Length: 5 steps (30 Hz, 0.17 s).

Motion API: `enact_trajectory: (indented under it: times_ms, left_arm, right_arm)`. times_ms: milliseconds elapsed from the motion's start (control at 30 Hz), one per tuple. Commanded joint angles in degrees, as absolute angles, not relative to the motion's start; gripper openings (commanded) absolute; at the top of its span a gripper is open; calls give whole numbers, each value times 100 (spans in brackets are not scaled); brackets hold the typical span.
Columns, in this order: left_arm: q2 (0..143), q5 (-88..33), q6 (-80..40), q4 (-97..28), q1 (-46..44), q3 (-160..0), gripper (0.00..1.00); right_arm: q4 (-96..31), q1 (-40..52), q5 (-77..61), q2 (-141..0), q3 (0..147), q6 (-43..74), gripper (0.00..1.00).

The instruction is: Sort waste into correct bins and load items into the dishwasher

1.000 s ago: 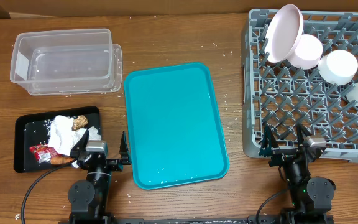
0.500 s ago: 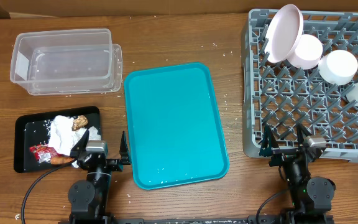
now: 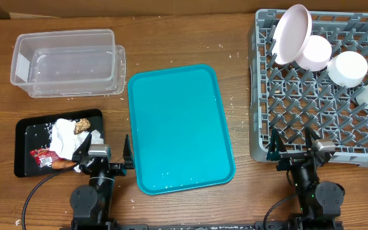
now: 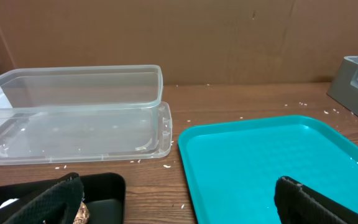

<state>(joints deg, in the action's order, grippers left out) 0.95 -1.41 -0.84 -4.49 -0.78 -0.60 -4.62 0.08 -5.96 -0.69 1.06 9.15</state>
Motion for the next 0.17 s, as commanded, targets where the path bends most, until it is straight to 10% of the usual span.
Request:
enact_trajectory:
  times_ms: [0, 133]
  left_arm:
    - [21, -91, 69, -445, -56, -27, 100]
    - [21, -91, 69, -445, -56, -27, 100]
  right_arm:
    - [-438, -8, -563, -16, 47, 893, 100]
    - [-438, -8, -563, -16, 47, 893, 100]
